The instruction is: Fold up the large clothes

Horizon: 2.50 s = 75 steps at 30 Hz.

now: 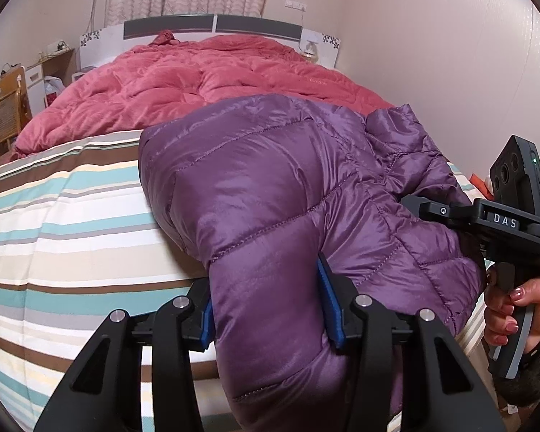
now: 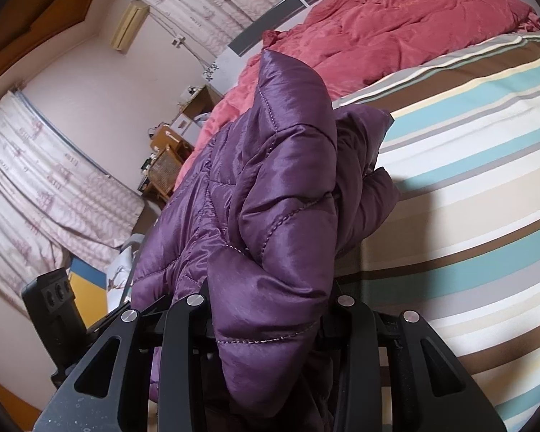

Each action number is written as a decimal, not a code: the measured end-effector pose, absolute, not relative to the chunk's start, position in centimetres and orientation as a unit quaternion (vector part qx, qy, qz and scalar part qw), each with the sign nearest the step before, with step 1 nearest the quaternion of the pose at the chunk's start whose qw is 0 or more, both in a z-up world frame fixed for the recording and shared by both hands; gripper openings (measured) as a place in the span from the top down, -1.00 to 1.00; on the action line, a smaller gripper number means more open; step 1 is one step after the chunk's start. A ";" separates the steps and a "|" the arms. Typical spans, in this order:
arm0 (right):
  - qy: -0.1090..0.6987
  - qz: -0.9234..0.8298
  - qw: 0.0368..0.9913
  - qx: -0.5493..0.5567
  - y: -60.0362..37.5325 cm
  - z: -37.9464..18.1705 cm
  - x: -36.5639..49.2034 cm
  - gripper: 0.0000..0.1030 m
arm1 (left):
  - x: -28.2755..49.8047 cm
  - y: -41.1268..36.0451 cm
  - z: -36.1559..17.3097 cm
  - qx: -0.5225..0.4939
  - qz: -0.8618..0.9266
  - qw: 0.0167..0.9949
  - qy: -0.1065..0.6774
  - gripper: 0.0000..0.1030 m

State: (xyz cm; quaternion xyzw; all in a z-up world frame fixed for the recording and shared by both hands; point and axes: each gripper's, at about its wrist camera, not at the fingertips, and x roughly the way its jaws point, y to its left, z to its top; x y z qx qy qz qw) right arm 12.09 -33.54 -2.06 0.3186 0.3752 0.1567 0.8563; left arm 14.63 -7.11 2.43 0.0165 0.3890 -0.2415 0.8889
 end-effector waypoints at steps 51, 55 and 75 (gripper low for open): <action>0.408 0.165 0.875 0.200 -13.2 -5.3 26.6 0.04 | 25.5 10.5 -3.0 -0.017 -0.044 0.930 0.364 -0.19; 0.393 0.157 0.884 0.199 -13.8 -4.1 24.4 0.04 | 23.0 10.2 -2.2 -0.010 -0.035 0.934 0.355 -0.23; 0.413 0.098 0.899 0.109 -13.2 -7.0 22.3 -0.16 | 21.0 9.6 -4.8 0.012 0.005 0.922 0.386 -0.36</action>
